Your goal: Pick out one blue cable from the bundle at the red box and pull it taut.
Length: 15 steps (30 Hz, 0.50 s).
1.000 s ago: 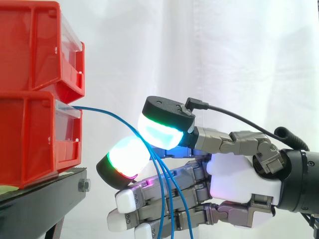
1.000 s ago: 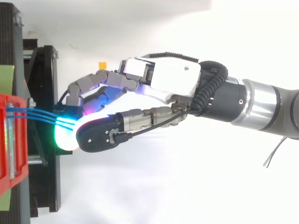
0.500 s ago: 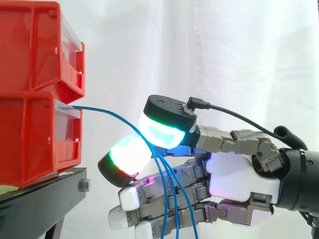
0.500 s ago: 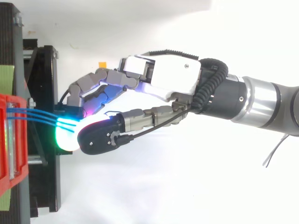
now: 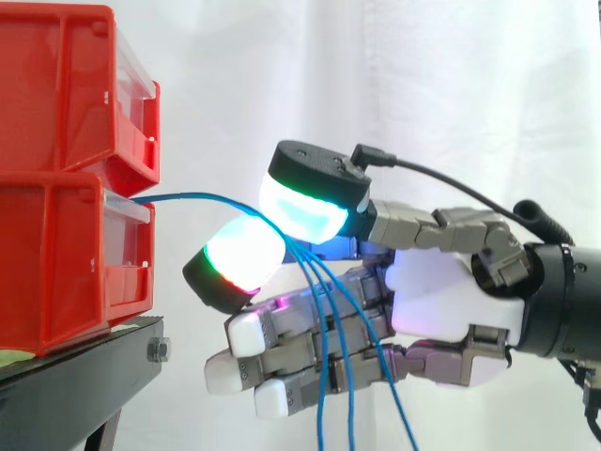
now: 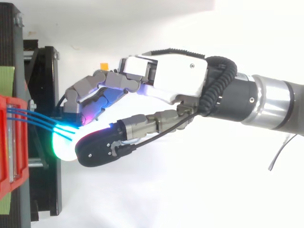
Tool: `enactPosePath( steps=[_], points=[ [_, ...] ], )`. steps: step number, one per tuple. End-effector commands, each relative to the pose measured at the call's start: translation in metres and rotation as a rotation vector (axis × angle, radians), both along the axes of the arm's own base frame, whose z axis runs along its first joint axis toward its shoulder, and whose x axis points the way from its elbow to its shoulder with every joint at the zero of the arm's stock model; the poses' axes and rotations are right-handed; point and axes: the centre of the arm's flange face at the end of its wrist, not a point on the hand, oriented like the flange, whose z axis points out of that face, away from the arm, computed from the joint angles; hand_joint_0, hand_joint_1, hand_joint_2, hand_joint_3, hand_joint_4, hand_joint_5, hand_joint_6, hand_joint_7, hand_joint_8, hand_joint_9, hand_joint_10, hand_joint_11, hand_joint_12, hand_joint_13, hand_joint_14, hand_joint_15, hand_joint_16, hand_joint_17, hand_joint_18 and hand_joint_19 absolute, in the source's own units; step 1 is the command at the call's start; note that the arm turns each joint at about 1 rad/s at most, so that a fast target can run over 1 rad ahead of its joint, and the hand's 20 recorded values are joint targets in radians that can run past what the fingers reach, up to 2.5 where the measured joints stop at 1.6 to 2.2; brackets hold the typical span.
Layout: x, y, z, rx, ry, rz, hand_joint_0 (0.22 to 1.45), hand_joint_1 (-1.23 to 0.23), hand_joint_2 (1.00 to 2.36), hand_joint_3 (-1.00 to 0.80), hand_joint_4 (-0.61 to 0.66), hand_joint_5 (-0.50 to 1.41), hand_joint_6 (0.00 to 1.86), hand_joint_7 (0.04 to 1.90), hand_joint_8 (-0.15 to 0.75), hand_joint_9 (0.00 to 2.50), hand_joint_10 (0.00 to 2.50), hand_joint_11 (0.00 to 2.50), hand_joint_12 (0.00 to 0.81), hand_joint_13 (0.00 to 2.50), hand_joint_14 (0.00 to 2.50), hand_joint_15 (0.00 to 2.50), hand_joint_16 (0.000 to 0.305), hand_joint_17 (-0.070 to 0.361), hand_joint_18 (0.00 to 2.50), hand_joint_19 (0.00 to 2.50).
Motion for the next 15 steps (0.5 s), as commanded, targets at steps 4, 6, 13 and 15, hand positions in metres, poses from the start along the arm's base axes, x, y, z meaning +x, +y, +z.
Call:
enactPosePath(
  steps=[4, 6, 13, 15],
  points=[
    [-0.01, 0.003, 0.027, -0.031, 0.053, -0.002, 0.59, -0.71, 1.02, -0.22, 0.13, -0.16, 0.91, 0.84, 0.287, 0.85, 0.02, 0.63, 0.346, 0.69, 0.01, 0.35, 0.053, 0.12, 0.62, 0.53],
    [-0.012, 0.004, 0.027, -0.04, 0.064, -0.003, 0.6, -0.74, 1.02, -0.23, 0.12, -0.17, 0.92, 0.82, 0.289, 0.86, 0.02, 0.65, 0.346, 0.69, 0.01, 0.35, 0.053, 0.12, 0.64, 0.52],
    [-0.009, 0.004, 0.035, -0.041, 0.055, -0.005, 0.63, -0.78, 1.01, -0.31, 0.1, -0.17, 0.92, 0.83, 0.29, 0.87, 0.02, 0.67, 0.348, 0.71, 0.01, 0.35, 0.053, 0.12, 0.69, 0.52],
    [-0.009, 0.004, 0.035, -0.041, 0.055, -0.007, 0.65, -0.8, 1.01, -0.34, 0.09, -0.17, 0.92, 0.84, 0.29, 0.88, 0.02, 0.67, 0.347, 0.72, 0.02, 0.35, 0.053, 0.119, 0.71, 0.51]
  ],
)
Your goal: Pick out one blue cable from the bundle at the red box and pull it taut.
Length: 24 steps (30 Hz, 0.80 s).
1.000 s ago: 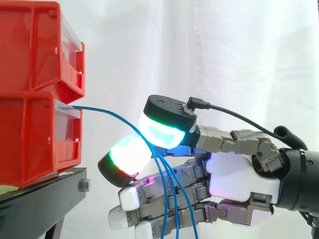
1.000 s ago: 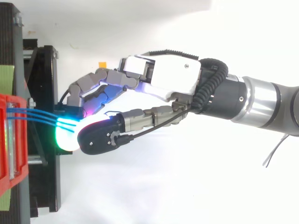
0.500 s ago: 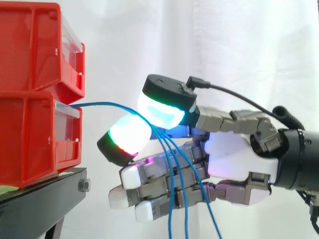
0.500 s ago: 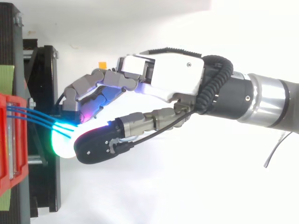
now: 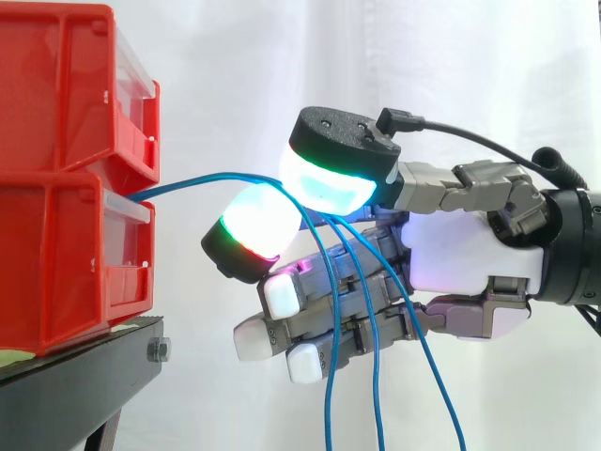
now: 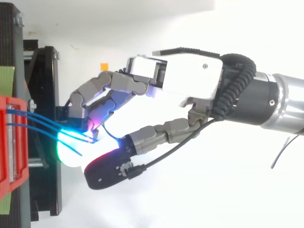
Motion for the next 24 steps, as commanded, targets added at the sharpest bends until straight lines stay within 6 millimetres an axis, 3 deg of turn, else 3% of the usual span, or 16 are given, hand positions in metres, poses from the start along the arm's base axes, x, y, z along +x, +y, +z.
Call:
enactPosePath(
  steps=[1, 6, 10, 18, 24],
  points=[
    [0.0007, -0.0001, 0.0019, -0.001, -0.002, -0.004, 0.65, -0.81, 1.01, -0.35, 0.08, -0.17, 0.93, 0.83, 0.29, 0.88, 0.02, 0.67, 0.349, 0.73, 0.01, 0.34, 0.053, 0.119, 0.72, 0.51],
    [0.0002, -0.0015, 0.0012, -0.001, -0.001, -0.007, 0.69, -0.85, 1.0, -0.5, 0.07, -0.17, 0.94, 0.79, 0.291, 0.91, 0.03, 0.7, 0.348, 0.76, 0.01, 0.36, 0.052, 0.118, 0.77, 0.5],
    [0.0004, -0.0003, 0.0, -0.001, 0.001, -0.005, 0.66, -0.86, 1.0, -0.5, 0.11, -0.16, 0.94, 0.79, 0.29, 0.93, 0.03, 0.71, 0.35, 0.77, 0.01, 0.36, 0.052, 0.116, 0.78, 0.52],
    [0.0005, -0.0037, 0.0003, -0.001, -0.002, -0.01, 0.54, -0.57, 1.0, -0.5, 0.16, -0.14, 0.91, 0.83, 0.305, 1.04, 0.03, 0.72, 0.367, 0.82, 0.01, 0.37, 0.053, 0.12, 0.83, 0.56],
    [0.0001, -0.0055, 0.0, -0.001, 0.0, -0.007, 0.61, -0.43, 1.0, -0.5, 0.11, -0.13, 0.89, 0.87, 0.294, 1.06, 0.03, 0.71, 0.356, 0.83, 0.02, 0.39, 0.051, 0.115, 0.82, 0.62]
  ],
)
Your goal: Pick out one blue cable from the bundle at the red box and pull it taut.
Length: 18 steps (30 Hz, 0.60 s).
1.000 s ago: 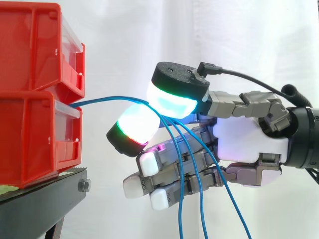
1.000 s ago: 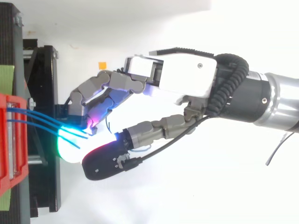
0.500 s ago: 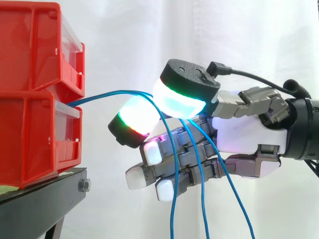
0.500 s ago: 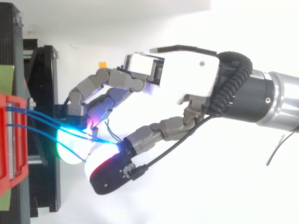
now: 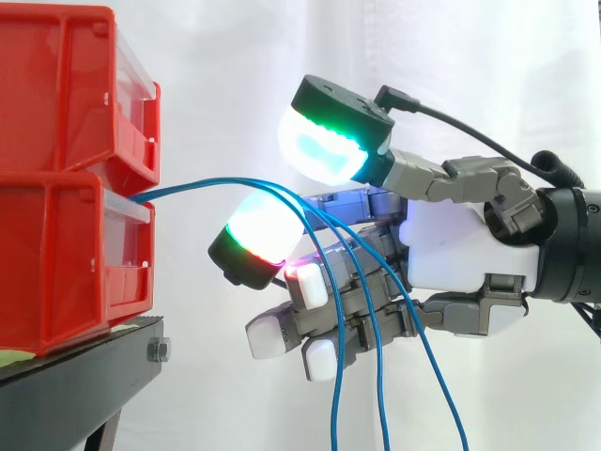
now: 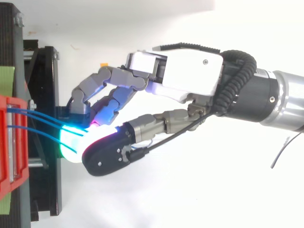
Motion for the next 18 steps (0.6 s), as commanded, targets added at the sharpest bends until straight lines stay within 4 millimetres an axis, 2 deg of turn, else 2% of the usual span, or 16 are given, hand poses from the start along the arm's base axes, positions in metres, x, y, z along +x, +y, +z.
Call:
enactPosePath(
  steps=[1, 3, 10, 15, 18],
  points=[
    [-0.0002, -0.0013, -0.0004, 0.0, 0.001, 0.0, 0.61, -0.44, 1.0, -0.47, 0.12, -0.13, 0.89, 0.87, 0.294, 1.06, 0.03, 0.71, 0.357, 0.83, 0.02, 0.39, 0.051, 0.116, 0.82, 0.62],
    [-0.0003, -0.0014, 0.0008, 0.0, 0.0, -0.002, 0.6, -0.46, 1.01, -0.36, 0.12, -0.13, 0.88, 0.88, 0.3, 1.06, 0.03, 0.69, 0.363, 0.83, 0.02, 0.41, 0.053, 0.119, 0.81, 0.66],
    [-0.0001, -0.0015, 0.0011, -0.001, -0.003, -0.004, 0.59, -0.54, 1.02, -0.23, 0.13, -0.13, 0.86, 0.91, 0.311, 1.05, 0.03, 0.69, 0.371, 0.83, 0.02, 0.42, 0.055, 0.123, 0.81, 0.67],
    [0.0002, -0.0015, 0.0001, -0.001, -0.003, -0.004, 0.58, -0.79, 1.02, -0.21, 0.14, -0.16, 0.89, 0.9, 0.295, 0.96, 0.03, 0.7, 0.368, 0.81, 0.02, 0.44, 0.055, 0.124, 0.8, 0.65],
    [0.0, -0.0015, -0.0001, -0.001, -0.002, -0.004, 0.61, -0.86, 1.02, -0.23, 0.12, -0.17, 0.91, 0.85, 0.29, 0.92, 0.03, 0.72, 0.36, 0.78, 0.02, 0.43, 0.055, 0.124, 0.79, 0.6]
  ],
)
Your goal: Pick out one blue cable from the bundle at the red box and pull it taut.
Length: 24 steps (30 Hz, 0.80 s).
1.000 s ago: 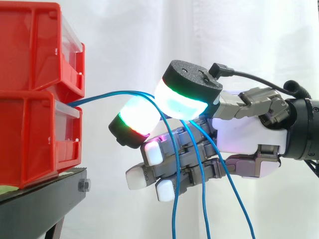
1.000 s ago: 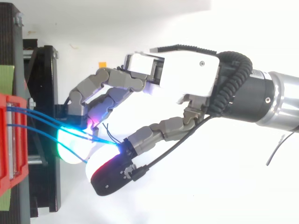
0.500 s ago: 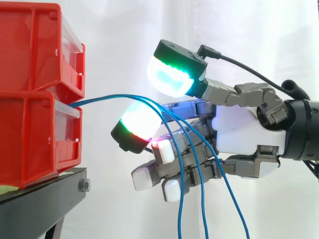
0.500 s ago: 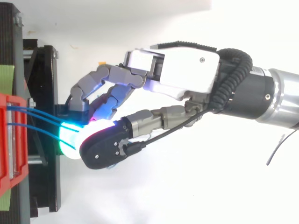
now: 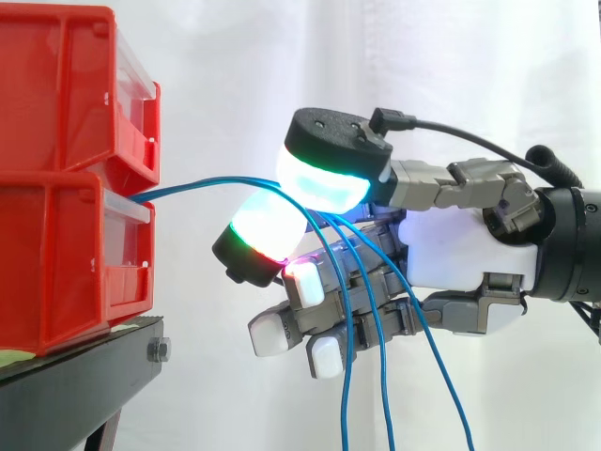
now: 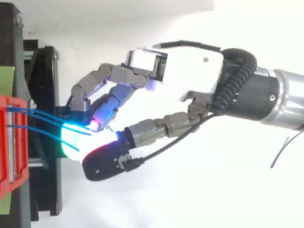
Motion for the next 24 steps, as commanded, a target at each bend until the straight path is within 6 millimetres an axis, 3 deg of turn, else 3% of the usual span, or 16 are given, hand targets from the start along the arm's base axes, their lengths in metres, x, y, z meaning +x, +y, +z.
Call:
enactPosePath(
  steps=[1, 7, 10, 13, 17, 18, 19, 20, 24],
  points=[
    [-0.0001, 0.0, -0.0006, 0.0, 0.002, 0.0, 0.61, -0.86, 1.02, -0.24, 0.11, -0.17, 0.91, 0.85, 0.29, 0.92, 0.03, 0.73, 0.356, 0.77, 0.02, 0.42, 0.055, 0.124, 0.79, 0.6],
    [-0.0002, 0.0003, -0.0008, -0.001, 0.003, 0.003, 0.71, -0.97, 1.01, -0.36, 0.1, -0.18, 0.93, 0.84, 0.285, 0.91, 0.03, 0.74, 0.358, 0.8, 0.02, 0.41, 0.054, 0.122, 0.82, 0.53],
    [-0.0001, 0.0003, -0.0006, -0.001, 0.002, 0.003, 0.77, -0.99, 1.0, -0.5, 0.13, -0.18, 0.94, 0.82, 0.286, 0.94, 0.03, 0.75, 0.351, 0.82, 0.02, 0.42, 0.054, 0.12, 0.86, 0.51],
    [-0.0001, 0.0003, -0.0006, -0.001, 0.002, 0.003, 0.72, -1.0, 1.0, -0.5, 0.15, -0.17, 0.94, 0.81, 0.287, 0.94, 0.03, 0.77, 0.352, 0.83, 0.02, 0.42, 0.054, 0.121, 0.87, 0.49],
    [-0.0002, 0.0003, 0.0005, 0.0, 0.0, 0.003, 0.55, -1.0, 1.0, -0.5, 0.17, -0.17, 0.94, 0.79, 0.297, 0.96, 0.03, 0.79, 0.36, 0.84, 0.02, 0.43, 0.055, 0.125, 0.89, 0.53],
    [0.0, 0.0003, -0.0005, 0.0, 0.0, 0.003, 0.48, -0.84, 1.0, -0.5, 0.19, -0.17, 0.92, 0.76, 0.316, 1.03, 0.03, 0.78, 0.387, 0.88, 0.02, 0.43, 0.059, 0.132, 0.94, 0.54],
    [0.0, 0.0003, -0.0005, 0.0, 0.0, 0.003, 0.49, -0.8, 1.0, -0.5, 0.19, -0.17, 0.92, 0.76, 0.316, 1.04, 0.03, 0.79, 0.388, 0.89, 0.02, 0.44, 0.059, 0.132, 0.94, 0.55],
    [-0.0001, 0.0003, 0.0007, 0.0, -0.001, 0.003, 0.5, -0.66, 1.0, -0.5, 0.19, -0.16, 0.89, 0.78, 0.321, 1.08, 0.03, 0.78, 0.388, 0.9, 0.02, 0.43, 0.058, 0.131, 0.95, 0.57],
    [0.0004, 0.0002, 0.0002, 0.0, -0.001, 0.002, 0.55, -0.41, 1.0, -0.5, 0.15, -0.13, 0.84, 0.83, 0.298, 1.14, 0.03, 0.76, 0.369, 0.91, 0.02, 0.45, 0.055, 0.123, 0.93, 0.63]
  ],
)
